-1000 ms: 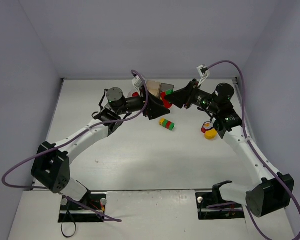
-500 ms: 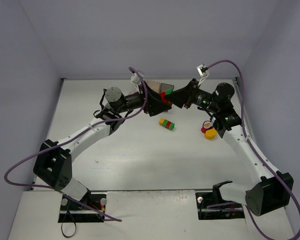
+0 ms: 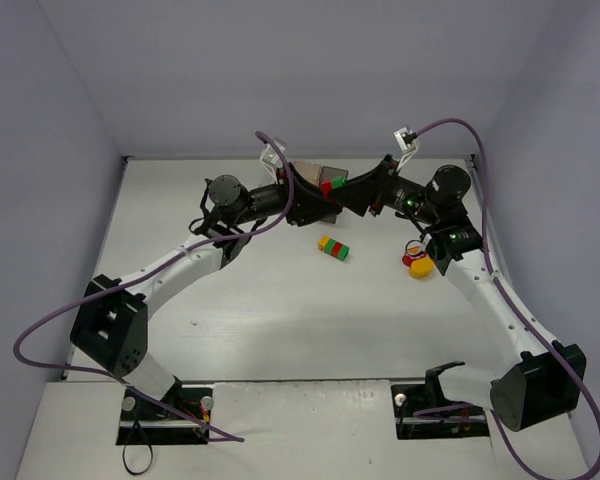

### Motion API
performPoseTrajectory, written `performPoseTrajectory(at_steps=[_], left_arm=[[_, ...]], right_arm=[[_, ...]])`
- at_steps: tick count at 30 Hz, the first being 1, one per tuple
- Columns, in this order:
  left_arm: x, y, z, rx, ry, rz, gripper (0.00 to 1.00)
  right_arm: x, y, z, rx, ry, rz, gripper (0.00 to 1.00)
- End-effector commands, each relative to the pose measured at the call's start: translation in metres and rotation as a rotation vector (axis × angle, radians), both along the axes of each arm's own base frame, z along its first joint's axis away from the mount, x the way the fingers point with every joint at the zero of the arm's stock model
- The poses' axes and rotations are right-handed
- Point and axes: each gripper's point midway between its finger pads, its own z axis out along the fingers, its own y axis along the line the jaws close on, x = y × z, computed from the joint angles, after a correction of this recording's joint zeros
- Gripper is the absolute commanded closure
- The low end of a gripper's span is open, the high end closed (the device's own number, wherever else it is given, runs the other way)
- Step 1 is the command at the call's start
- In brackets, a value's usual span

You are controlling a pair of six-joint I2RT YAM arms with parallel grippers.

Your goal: Sort the legos into containers by color

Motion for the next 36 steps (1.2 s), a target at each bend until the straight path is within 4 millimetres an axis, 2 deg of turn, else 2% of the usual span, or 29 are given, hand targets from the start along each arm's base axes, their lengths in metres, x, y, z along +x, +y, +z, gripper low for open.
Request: performPoseTrajectory(at_steps=[1, 9, 15, 22, 28, 33, 36], left_arm=[[-0.012, 0.008, 0.045, -0.095, -0.162, -0.010, 1.00], [-0.011, 0.009, 0.041, -0.092, -0.152, -0.010, 1.00], [-0.013, 0.010, 0.040, -0.091, -0.149, -0.011, 1.00], [-0.012, 0.009, 0.032, -0.078, -0.126, -0.006, 1.00], [-0.012, 0.009, 0.033, -0.090, -0.127, -0.013, 1.00], [-0.015, 0.010, 0.035, -0.093, -0.136, -0.025, 1.00], [-0.018, 0.010, 0.035, -0.092, -0.139, -0.031, 1.00]], right_arm=[[-0.002, -0.001, 0.028, 0.026, -0.113, -0.005, 0.52], [0.000, -0.008, 0.033, -0.005, -0.143, -0.060, 0.41], [0.002, -0.013, 0.035, -0.015, -0.160, -0.103, 0.41], [-0.005, -0.015, 0.043, -0.017, -0.199, -0.096, 0.46], [-0.009, -0.014, 0.042, -0.021, -0.202, -0.072, 0.41], [-0.009, -0.014, 0.040, -0.026, -0.200, -0.073, 0.48], [-0.009, -0.013, 0.039, -0.027, -0.202, -0.068, 0.56]])
